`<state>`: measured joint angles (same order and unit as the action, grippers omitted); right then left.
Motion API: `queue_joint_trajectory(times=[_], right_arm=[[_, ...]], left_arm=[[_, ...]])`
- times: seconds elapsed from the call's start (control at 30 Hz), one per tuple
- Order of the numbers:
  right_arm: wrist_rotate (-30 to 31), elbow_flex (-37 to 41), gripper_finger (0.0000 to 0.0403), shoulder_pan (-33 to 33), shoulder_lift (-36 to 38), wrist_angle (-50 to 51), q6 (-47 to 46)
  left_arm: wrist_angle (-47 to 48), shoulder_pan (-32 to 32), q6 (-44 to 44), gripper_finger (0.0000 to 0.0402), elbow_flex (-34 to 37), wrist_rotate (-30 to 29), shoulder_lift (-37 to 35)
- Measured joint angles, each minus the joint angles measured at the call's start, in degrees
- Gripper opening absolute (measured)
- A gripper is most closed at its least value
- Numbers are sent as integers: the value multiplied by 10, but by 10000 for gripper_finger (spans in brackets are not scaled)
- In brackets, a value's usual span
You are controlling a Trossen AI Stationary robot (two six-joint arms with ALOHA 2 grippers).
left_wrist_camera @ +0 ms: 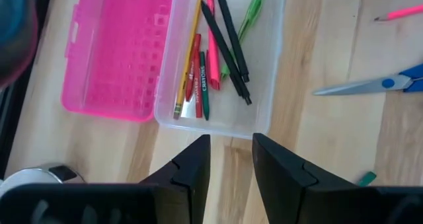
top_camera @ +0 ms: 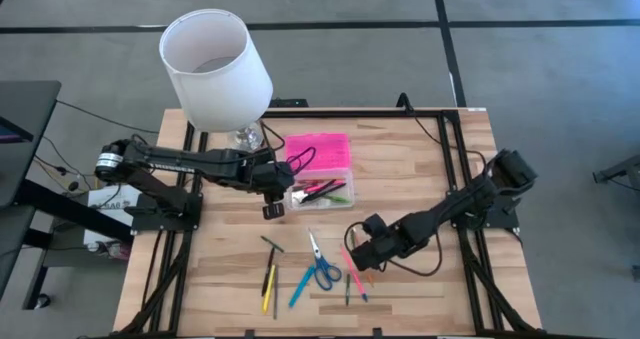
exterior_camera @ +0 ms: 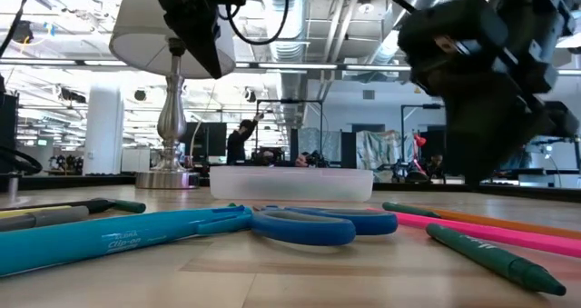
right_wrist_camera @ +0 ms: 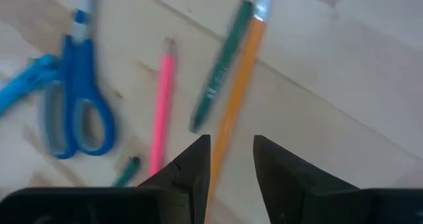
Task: Pick & place school supplies into a supply box
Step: Put the yellow pencil into the supply box
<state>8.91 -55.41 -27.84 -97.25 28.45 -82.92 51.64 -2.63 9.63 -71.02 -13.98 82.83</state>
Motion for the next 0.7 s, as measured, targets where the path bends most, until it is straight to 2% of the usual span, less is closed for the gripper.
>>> queue_joint_trajectory(times=[0.37, 0.7], right_arm=[[13, 0, 107, -10, -27, -35, -13], [-3, -3, 107, -10, -75, -67, -35]], left_arm=[[0, 0, 7, 107, 0, 6, 0], [1, 0, 20, 107, 0, 7, 0]])
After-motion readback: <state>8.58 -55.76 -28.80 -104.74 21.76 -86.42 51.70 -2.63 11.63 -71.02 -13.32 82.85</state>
